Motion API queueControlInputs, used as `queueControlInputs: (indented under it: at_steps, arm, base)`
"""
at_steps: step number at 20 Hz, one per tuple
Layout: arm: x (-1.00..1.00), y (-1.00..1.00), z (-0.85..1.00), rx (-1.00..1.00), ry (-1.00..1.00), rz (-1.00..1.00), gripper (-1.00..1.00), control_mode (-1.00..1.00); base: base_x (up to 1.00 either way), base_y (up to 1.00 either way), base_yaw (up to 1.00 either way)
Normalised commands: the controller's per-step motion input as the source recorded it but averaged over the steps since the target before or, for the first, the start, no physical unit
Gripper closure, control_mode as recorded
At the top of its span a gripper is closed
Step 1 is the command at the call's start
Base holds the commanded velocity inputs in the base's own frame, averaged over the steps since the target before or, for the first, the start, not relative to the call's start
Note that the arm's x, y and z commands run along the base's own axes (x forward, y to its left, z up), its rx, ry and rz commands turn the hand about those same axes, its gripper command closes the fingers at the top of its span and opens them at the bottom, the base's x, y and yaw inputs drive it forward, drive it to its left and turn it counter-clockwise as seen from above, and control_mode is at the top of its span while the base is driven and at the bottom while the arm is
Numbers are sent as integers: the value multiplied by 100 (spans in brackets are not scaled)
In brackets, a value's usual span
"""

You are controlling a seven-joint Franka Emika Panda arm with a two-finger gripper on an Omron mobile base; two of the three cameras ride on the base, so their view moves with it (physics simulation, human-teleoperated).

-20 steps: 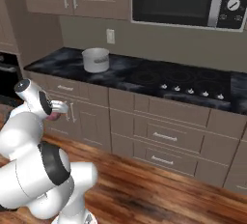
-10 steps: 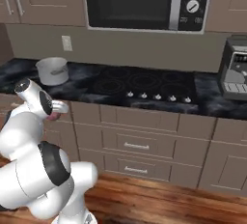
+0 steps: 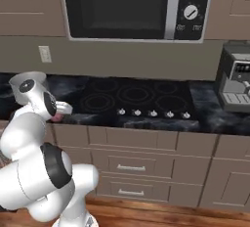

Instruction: Turn on the sink faucet. Then move the onion from the counter to the sink. Turn off the sink. Move the vegetable from the sink to the pot next to the stove. Finally move the pot to the rear right burner.

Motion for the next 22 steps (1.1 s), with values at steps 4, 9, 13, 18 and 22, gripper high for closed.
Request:
queueControlInputs:
  at_steps: [4, 9, 13, 18, 22]
  arm:
    - [0, 0, 0, 0, 0, 0, 100, 100]
    - [0, 0, 0, 0, 0, 0, 100, 100]
    - [0, 0, 0, 0, 0, 0, 100, 100]
    - [0, 0, 0, 0, 0, 0, 100, 100]
    - [0, 0, 0, 0, 0, 0, 100, 100]
  base:
    - [44, 50, -13]
    - [38, 22, -6]
    - [41, 23, -1]
    - [45, 27, 0]
    - [44, 22, 1]
